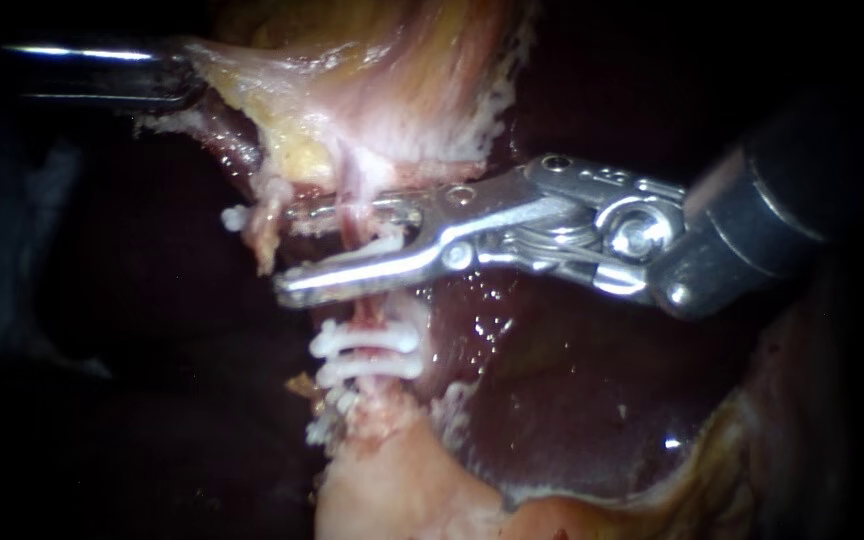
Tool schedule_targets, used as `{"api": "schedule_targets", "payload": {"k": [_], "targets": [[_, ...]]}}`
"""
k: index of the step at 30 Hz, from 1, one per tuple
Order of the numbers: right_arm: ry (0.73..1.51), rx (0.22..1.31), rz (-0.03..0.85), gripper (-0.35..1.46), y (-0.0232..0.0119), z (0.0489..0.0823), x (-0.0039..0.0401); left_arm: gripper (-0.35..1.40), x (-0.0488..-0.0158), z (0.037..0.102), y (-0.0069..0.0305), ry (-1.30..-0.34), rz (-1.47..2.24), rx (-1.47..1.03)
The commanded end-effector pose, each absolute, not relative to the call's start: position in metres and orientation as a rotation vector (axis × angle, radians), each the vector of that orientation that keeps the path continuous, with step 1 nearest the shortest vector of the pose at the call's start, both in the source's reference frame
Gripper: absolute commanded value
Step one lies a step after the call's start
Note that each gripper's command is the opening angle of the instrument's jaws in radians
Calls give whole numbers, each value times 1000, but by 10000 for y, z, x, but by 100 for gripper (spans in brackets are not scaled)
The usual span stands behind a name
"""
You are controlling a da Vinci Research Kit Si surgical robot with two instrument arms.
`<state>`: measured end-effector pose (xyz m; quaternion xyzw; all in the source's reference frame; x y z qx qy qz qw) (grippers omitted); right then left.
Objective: Clipping third clip right tube
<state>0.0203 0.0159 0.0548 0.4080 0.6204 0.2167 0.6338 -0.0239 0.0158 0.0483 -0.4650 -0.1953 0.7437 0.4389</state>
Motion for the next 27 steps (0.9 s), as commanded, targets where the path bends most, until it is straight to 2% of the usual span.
{"api": "schedule_targets", "payload": {"k": [1,9,21,25,27], "targets": [[1420,936,495,45,159,544,203,-35,-239,483,158,-486,1848,-1156],[1414,940,520,36,163,544,200,-35,-239,483,158,-486,1848,-1156],[1390,988,589,-7,165,551,190,-35,-239,483,158,-486,1848,-1156],[1376,1000,620,-35,165,552,187,-35,-239,483,158,-486,1848,-1156],[1374,1004,625,-35,166,554,185,-35,-239,483,158,-486,1848,-1156]]}}
